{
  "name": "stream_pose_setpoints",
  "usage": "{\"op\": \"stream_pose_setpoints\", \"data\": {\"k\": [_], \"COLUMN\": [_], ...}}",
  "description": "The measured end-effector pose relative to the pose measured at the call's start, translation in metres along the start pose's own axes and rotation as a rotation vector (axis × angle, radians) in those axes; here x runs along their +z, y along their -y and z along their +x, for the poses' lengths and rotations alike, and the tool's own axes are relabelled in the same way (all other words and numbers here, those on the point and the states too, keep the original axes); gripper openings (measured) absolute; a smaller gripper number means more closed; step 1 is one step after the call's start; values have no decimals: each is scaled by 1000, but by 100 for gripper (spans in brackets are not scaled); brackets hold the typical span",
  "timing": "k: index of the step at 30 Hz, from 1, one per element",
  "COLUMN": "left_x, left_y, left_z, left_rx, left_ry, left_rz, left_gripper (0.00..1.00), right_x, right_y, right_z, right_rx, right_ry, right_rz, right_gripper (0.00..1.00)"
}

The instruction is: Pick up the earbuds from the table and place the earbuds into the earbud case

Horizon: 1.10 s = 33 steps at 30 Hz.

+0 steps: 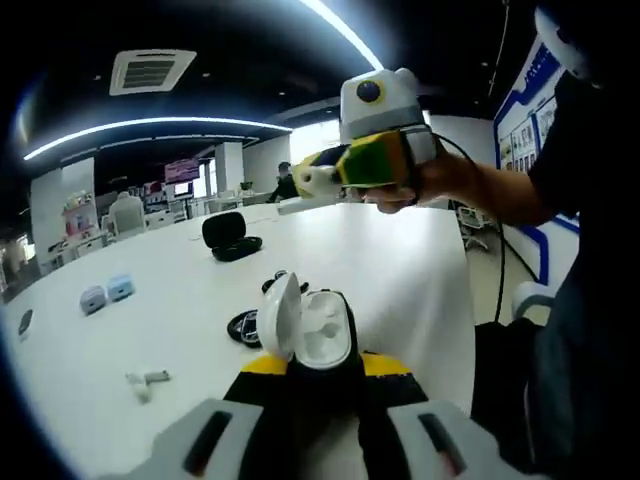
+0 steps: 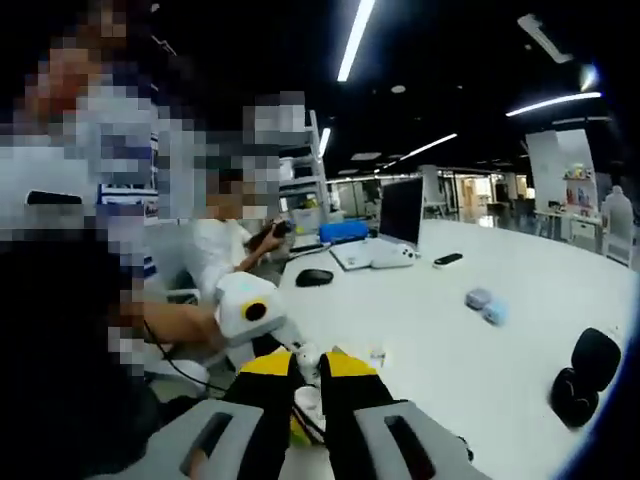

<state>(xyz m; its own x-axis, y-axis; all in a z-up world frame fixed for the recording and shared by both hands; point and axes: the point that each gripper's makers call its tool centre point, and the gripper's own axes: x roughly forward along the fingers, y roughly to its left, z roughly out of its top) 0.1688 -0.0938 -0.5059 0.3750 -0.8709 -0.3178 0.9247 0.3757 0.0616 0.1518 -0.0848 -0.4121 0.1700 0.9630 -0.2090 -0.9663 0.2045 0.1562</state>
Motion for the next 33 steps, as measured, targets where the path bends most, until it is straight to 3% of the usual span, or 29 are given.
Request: {"op": "stream_pose_setpoints", "data": {"k": [7,15,24,33], "left_x": [3,6,7,8], "left_y": [2,5,7,7], "left_z": [1,2,2,3], "left_rx": [18,24,31,33], "left_ry": [-57,-134,-174,-199], "left_rz": [96,241,325,382], "left_gripper": [24,24,24,24], "right_x": [-11,-27,-42,-43], "right_y": [-13,-22,-20,-17], "right_z": [-6,-6,-3,-1], "right_rx": [48,96,127,157], "right_ry": [19,-11,-53,-43], "right_rz": [47,59,93,159], "right_gripper": [9,9,9,9]}}
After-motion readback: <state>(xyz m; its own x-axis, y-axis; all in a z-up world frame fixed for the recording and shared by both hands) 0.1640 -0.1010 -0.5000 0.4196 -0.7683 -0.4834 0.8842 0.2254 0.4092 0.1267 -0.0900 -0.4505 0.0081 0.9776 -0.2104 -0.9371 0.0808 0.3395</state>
